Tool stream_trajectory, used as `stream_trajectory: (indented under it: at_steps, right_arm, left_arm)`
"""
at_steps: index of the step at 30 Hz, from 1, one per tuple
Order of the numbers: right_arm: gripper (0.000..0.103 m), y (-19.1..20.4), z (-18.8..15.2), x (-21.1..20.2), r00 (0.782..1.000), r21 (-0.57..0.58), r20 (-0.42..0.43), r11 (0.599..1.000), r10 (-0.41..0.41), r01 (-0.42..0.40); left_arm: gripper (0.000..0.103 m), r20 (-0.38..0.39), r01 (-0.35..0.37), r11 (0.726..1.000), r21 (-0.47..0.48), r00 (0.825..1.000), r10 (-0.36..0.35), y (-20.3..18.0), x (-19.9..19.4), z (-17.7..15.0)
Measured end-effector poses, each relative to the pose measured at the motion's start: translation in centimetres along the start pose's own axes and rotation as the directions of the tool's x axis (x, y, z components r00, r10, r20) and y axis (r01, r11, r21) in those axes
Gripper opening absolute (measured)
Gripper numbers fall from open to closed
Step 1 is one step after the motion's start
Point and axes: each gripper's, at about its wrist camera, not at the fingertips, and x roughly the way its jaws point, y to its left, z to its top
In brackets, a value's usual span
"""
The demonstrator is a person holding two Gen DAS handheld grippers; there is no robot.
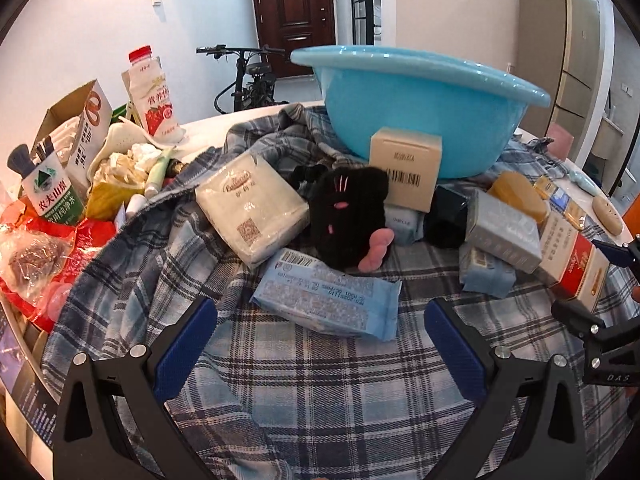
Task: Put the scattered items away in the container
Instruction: 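Move both grippers back over the items on the plaid cloth, then grasp the red-and-white Liqun box with the right gripper while the left grasps the blue wet-wipes packet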
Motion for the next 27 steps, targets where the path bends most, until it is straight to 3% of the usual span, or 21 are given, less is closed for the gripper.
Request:
stream_trajectory:
  at_steps: [4,15,27]
  right_arm:
    - [0.068,-0.3,-0.2,0.5,0.999,0.022,-0.006,0.999,0.038,-0.038]
    - [0.065,-1.6,-1.0,-1.3,0.996,0.122,0.063,0.990,0.057,-0.064]
    - [0.064,-1.9,-1.6,-2.3,0.976,0.175,0.135,0.966,0.169,-0.191]
  left_arm:
    - [0.103,-0.007,0.013,1.000,-0.010,1.000,-0.013,0.2,0.4,0.0]
    - [0.103,-0.026,0.064,0.998,-0.001,0.998,-0.064,0.3,1.0,-0.1]
    - [0.103,-0.107,0.138,0.990,-0.037,0.984,-0.142,0.9,3.2,-0.2]
